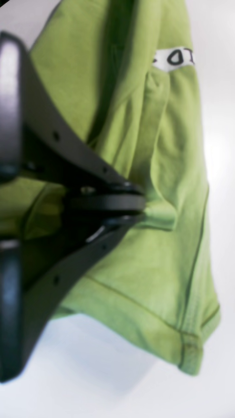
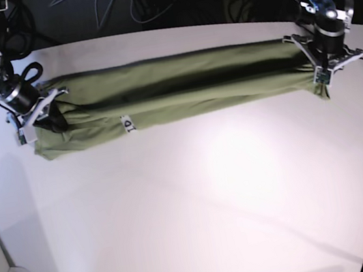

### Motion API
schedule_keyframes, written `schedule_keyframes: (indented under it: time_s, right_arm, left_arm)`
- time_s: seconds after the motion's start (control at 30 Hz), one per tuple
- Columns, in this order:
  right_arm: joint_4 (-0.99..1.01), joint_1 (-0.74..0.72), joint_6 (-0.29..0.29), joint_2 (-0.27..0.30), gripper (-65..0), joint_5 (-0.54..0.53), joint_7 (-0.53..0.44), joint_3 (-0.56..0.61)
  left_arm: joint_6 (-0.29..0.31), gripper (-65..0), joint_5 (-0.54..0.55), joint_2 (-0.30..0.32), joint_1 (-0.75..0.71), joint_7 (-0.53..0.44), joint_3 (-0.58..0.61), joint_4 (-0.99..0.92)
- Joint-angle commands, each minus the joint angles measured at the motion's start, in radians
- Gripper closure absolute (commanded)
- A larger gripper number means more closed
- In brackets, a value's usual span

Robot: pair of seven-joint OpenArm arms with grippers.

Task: Fold the T-shirt properly
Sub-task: 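Adjust the strip ends with both grippers, straightening the folded edge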

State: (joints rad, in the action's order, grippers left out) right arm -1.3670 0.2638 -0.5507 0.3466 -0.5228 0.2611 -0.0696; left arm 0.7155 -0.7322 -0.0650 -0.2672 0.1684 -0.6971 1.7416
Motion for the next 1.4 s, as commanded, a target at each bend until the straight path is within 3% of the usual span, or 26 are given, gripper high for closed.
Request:
schedule_keyframes:
  time_s: [0.0,0.37,0.57,0.77,0.97,1.37]
  right_arm:
    - [-0.009,-0.005,-0.001,0.015,-0.4,0.003,-0.004,-0.006]
    - [-0.009,-0.007,-0.001,0.015,-0.4,0.003,-0.004,-0.006]
    - [-0.009,-0.007,-0.001,0.015,-0.4,0.003,-0.004,-0.006]
    - [-0.009,-0.007,-0.001,0.015,-0.4,0.003,-0.004,-0.006]
    - [-0.009,-0.007,-0.001,0.015,-0.4,0.003,-0.004,-0.006]
    - [-0.009,-0.005,-0.001,0.013,-0.4,0.003,-0.004,-0.006]
  left_arm:
    - [-0.017,-2.2,0.004,0.009,-0.007,-0.013,0.007,0.019]
    - [-0.017,-3.3,0.003,0.011,-0.074,-0.033,0.04,0.028]
    - [-0.017,-22.7,0.007,0.0,-0.111,-0.168,0.021,0.028]
    - [-0.017,-33.7,0.003,0.001,-0.109,-0.174,0.02,0.016]
    - [-0.017,-51.3,0.003,0.001,-0.113,-0.174,0.018,0.016]
    - [-0.017,-52.1,0.004,0.0,-0.102,-0.177,-0.016,-0.067]
